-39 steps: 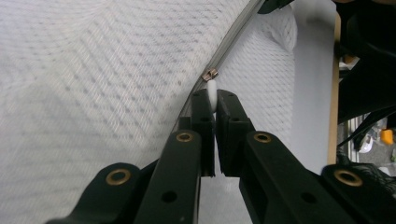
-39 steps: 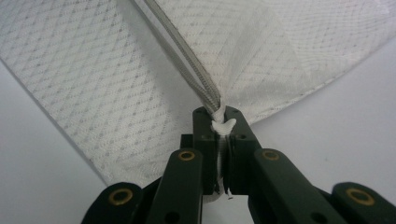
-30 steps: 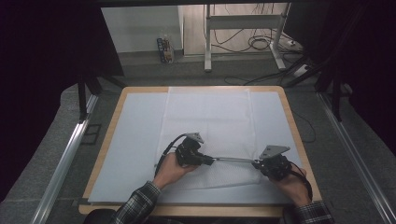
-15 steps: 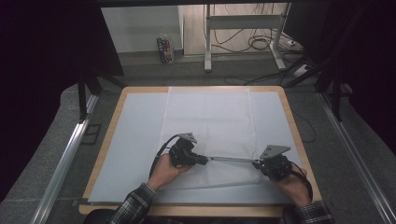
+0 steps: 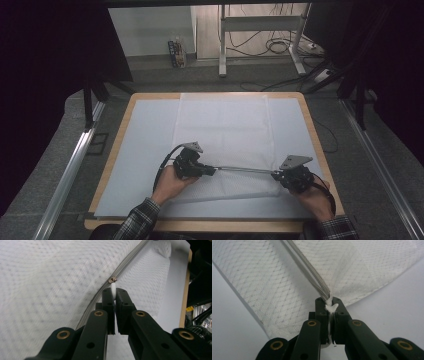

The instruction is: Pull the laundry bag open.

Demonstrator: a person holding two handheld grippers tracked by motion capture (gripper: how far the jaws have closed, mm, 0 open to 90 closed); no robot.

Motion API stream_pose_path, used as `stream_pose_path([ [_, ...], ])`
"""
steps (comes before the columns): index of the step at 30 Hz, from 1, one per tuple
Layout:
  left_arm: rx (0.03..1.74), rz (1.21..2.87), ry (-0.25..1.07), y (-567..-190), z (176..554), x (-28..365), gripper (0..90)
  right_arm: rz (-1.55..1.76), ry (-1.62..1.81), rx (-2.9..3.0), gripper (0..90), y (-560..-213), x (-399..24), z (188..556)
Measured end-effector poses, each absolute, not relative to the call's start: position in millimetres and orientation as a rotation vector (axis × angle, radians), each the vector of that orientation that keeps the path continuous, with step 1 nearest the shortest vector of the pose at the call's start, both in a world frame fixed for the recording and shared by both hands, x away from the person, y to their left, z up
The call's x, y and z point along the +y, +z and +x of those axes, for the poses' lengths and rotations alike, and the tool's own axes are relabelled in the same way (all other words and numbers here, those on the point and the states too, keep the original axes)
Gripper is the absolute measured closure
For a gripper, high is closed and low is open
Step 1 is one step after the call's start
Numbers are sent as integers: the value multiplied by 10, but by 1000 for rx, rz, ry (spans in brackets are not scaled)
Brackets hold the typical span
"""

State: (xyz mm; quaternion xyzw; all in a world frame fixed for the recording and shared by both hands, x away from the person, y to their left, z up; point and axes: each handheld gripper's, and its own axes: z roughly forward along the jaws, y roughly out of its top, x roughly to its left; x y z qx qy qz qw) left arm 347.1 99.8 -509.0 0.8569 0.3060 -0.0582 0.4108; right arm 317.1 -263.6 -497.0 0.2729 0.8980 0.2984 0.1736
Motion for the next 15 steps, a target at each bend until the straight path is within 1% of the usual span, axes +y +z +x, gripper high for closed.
stream_pose_path([
  [15, 811, 2140, -132, -5075, 3402, 1184, 870, 766, 841, 2545, 844, -4967, -2634, 3164],
])
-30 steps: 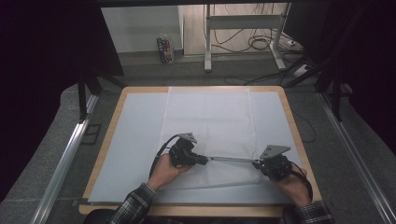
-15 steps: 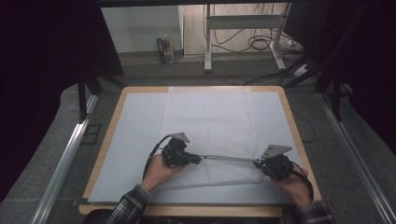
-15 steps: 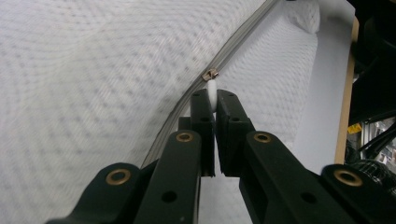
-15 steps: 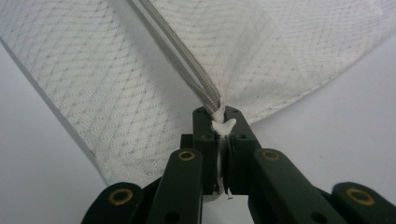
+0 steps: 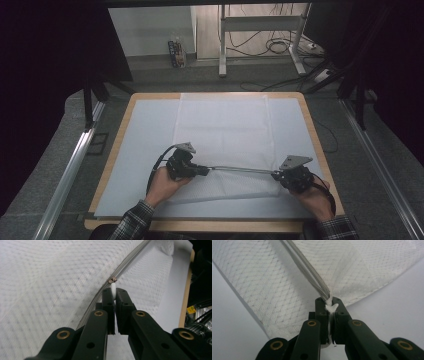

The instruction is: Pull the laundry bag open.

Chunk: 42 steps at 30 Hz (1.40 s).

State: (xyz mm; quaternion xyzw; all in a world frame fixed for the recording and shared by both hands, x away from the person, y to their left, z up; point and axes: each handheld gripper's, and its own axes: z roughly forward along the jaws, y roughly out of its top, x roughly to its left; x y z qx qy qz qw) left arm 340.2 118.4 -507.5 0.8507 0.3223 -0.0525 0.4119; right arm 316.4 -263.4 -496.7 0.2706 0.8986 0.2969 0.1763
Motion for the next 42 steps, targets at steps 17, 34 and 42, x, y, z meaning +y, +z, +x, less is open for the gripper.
stream_pose_path([
  [17, 845, 2130, -116, -5074, 3346, 1367, 870, 781, 850, 2542, 844, -4962, -2638, 3161],
  [34, 888, 2112, -100, -5080, 3286, 1557, 870, 773, 858, 2547, 844, -4954, -2648, 3156],
  [42, 913, 2096, -99, -5089, 3253, 1671, 870, 773, 854, 2547, 844, -4954, -2647, 3154],
])
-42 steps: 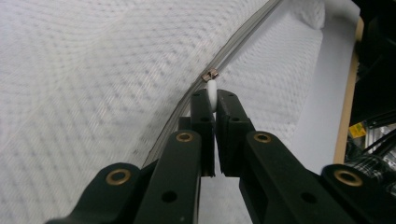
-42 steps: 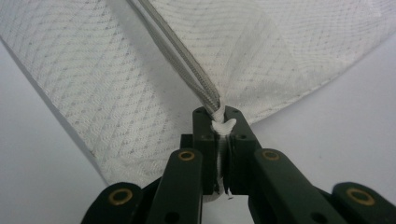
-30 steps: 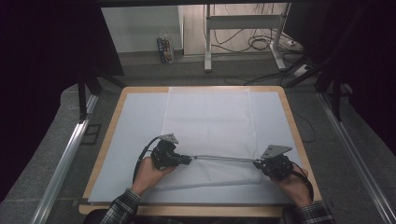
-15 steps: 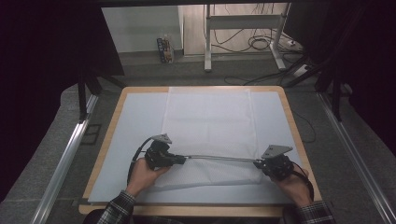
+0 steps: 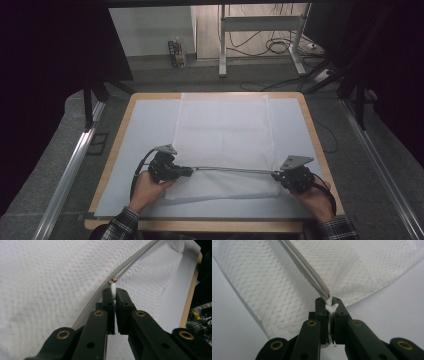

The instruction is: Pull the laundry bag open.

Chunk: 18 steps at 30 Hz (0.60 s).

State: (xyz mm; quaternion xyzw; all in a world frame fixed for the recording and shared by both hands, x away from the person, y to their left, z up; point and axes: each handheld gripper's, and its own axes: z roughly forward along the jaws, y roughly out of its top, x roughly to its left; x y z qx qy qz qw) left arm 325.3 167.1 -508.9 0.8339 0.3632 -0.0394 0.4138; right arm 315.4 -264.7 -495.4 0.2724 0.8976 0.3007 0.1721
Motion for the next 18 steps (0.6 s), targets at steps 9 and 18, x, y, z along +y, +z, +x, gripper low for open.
stream_pose_path([
  [9, 941, 2089, -83, -5093, 3213, 1774, 869, 776, 857, 2548, 844, -4954, -2648, 3150],
  [18, 971, 2074, -83, -5101, 3173, 1889, 870, 786, 859, 2544, 844, -4951, -2661, 3149],
])
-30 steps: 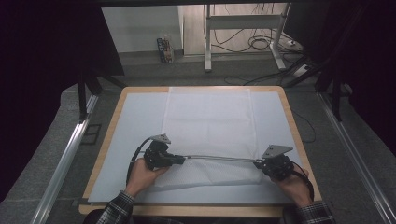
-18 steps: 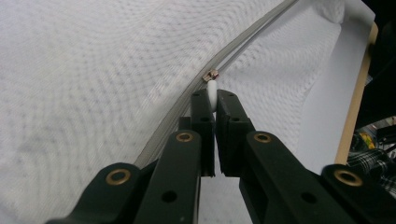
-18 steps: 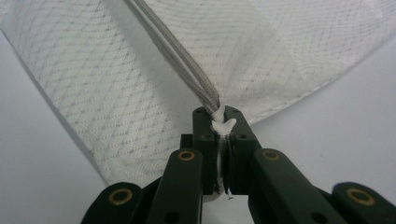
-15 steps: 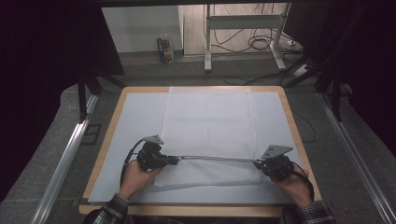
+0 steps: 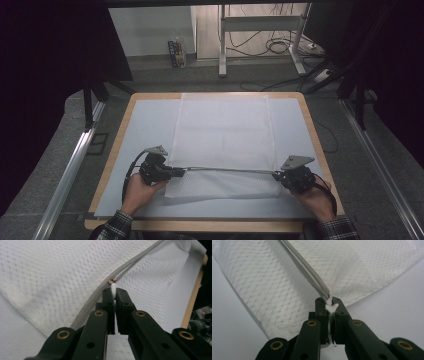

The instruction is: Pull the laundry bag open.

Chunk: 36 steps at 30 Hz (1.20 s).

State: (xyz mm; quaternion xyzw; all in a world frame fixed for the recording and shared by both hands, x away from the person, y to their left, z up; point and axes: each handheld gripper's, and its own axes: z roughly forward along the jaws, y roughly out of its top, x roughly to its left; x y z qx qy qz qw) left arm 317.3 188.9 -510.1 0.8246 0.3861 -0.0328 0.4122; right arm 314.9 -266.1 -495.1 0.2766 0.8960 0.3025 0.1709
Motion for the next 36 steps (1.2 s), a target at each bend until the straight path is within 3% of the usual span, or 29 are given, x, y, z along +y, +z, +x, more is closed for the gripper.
stream_pose_path([
  [36, 1055, 2052, -51, -5144, 3032, 2194, 870, 799, 850, 2545, 845, -4944, -2675, 3148],
])
